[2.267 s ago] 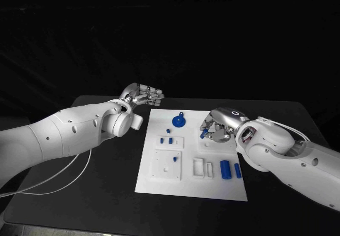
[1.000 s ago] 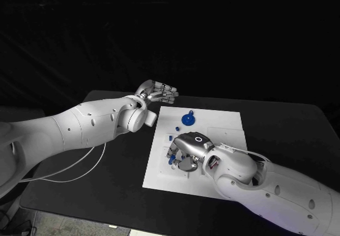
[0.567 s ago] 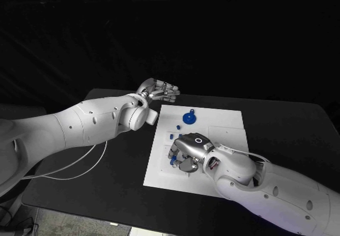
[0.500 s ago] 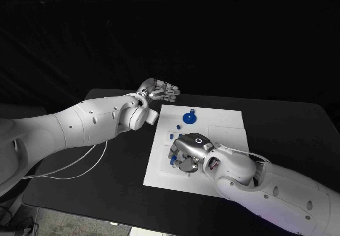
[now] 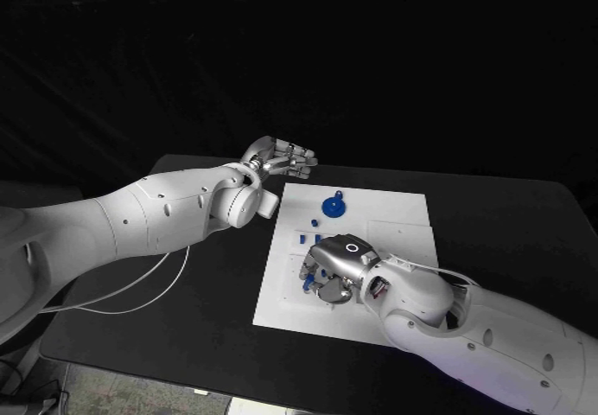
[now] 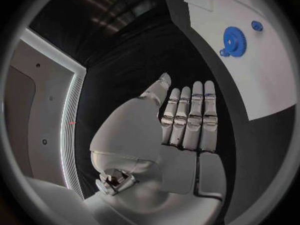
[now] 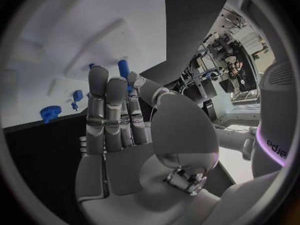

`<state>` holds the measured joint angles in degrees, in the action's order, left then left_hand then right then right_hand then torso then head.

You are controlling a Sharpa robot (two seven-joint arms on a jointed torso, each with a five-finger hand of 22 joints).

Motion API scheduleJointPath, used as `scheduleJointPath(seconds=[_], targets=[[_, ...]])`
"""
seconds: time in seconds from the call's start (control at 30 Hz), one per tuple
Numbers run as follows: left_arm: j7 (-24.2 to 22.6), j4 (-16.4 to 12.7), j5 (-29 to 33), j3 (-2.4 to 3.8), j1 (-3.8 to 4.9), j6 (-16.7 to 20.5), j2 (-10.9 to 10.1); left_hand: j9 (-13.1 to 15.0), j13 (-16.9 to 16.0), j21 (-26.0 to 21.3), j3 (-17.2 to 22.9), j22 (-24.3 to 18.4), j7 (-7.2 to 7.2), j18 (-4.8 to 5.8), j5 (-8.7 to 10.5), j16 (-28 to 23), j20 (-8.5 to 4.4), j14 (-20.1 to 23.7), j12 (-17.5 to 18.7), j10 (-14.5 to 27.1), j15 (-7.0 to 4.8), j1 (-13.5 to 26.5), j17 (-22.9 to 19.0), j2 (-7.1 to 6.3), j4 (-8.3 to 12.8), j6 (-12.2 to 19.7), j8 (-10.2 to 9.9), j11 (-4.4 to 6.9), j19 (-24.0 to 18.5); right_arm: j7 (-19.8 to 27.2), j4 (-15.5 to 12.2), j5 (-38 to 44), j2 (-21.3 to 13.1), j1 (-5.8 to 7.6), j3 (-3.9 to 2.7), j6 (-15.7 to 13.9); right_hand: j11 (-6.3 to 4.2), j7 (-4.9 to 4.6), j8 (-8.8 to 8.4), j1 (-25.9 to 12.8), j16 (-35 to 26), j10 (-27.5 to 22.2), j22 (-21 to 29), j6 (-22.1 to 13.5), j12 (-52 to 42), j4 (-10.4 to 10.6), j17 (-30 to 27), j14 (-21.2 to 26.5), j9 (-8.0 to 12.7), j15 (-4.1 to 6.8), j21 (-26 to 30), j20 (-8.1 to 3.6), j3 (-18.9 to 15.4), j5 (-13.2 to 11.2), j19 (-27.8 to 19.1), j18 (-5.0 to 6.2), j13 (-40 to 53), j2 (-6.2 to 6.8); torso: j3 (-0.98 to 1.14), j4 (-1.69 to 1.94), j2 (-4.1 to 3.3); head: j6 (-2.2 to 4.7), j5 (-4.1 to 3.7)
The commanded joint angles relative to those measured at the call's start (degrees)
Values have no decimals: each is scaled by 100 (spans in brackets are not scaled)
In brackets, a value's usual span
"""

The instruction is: Assemble the parts on the task board

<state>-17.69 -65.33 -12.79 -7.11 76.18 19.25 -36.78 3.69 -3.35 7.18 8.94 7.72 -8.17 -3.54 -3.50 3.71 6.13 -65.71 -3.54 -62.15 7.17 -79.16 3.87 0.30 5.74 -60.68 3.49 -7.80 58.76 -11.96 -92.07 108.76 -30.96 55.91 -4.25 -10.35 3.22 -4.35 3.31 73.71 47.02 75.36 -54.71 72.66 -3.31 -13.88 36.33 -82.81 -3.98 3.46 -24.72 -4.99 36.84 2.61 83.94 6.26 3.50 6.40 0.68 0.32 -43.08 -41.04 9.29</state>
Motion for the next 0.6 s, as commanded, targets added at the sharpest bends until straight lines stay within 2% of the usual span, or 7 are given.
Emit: scheduleJointPath(seconds=[0.03, 0.4, 0.6], targets=[[-25, -9, 32, 5, 5, -76, 5, 0, -1, -5, -10, -6, 21, -44, 20, -12, 16, 27, 16, 22, 0, 1, 8, 34, -29, 33, 8, -22, -27, -8, 2, 81, -10, -7, 8, 124, -174, -10, 36, -7, -24, 212, -11, 49, -22, -23, 5, -12, -7, 40, 40, -19, 28, 37, 186, 114, 12, -77, 0, 1, 2, 2, 0], [-26, -8, 32, 5, 5, -73, 5, 0, -1, -5, -10, -6, 21, -44, 20, -12, 16, 27, 16, 22, 0, 1, 8, 34, -29, 33, 8, -22, -27, 1, -27, 74, -25, -14, 28, 158, -174, -10, 36, -7, -24, 212, -11, 49, -22, -23, 5, -12, -7, 40, 40, -19, 28, 37, 186, 114, 12, -77, -2, 2, -2, -13, 4], [-24, -10, 32, 5, 5, -74, 4, -2, -1, -1, -13, -32, 17, -45, 21, -12, 18, 31, 15, 28, 1, 0, 8, 26, -36, 45, 5, -25, -24, 7, -12, 62, -26, -16, 35, 172, -175, -9, 35, -21, -25, 216, -31, 53, -21, -34, 4, -12, -8, 40, 53, -18, 28, 41, 190, 115, 12, -82, -6, 5, -1, -45, 13]])
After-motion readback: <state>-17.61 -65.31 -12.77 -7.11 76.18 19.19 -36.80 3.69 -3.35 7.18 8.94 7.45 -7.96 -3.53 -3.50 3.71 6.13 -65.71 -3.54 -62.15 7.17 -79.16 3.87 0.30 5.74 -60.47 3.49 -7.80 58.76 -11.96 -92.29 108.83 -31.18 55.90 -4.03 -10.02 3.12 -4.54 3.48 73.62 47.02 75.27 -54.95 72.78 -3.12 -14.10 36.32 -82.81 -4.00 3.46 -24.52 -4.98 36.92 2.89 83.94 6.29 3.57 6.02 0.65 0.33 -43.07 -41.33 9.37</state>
